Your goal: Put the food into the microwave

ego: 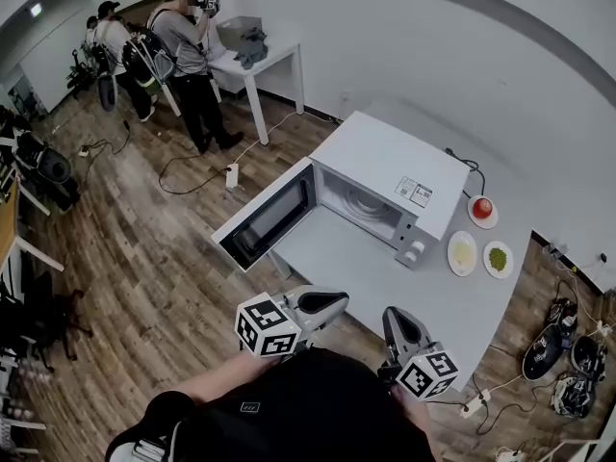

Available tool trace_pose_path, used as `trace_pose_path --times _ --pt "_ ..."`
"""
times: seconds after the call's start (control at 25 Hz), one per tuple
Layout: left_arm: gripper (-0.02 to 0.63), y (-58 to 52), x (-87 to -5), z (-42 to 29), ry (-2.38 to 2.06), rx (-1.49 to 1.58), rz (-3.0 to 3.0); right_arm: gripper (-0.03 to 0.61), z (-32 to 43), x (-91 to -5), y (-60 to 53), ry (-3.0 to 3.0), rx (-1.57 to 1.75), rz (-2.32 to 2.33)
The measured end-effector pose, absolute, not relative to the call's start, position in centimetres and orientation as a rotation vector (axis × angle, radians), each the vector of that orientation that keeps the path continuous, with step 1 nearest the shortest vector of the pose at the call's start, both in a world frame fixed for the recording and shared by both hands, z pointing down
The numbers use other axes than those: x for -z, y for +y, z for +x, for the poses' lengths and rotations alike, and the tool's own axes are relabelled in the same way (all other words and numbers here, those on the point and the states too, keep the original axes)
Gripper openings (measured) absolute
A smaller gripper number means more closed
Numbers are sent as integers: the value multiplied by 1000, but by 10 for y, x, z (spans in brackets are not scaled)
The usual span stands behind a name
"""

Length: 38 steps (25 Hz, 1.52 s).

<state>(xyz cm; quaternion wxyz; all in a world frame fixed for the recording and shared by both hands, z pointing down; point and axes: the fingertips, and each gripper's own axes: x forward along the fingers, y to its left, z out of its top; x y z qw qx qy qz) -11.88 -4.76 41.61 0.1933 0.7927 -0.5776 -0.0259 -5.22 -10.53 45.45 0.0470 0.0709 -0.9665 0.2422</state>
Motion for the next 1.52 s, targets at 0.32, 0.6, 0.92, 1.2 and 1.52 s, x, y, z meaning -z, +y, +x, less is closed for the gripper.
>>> trace_pose_path --times 0.32,0.6,0.92,1.2,1.52 --pt "14 -29 -394 -132 -1586 168 2337 14 -74 -415 -56 -3001 -305 206" --pt "14 -3 -403 -146 -1627 166 2304 12 -78 -416 -40 -2998 -327 147" --pt "14 1 -394 -126 -1673 188 2262 12 -58 -377 -22 -3082 -284 46" --pt "14 -14 -372 -104 -1740 147 2323 12 -28 -373 -38 -3083 -272 104" --pt "14 -24 -369 -89 -1777 95 2353 12 -18 -374 -50 -3093 -245 91"
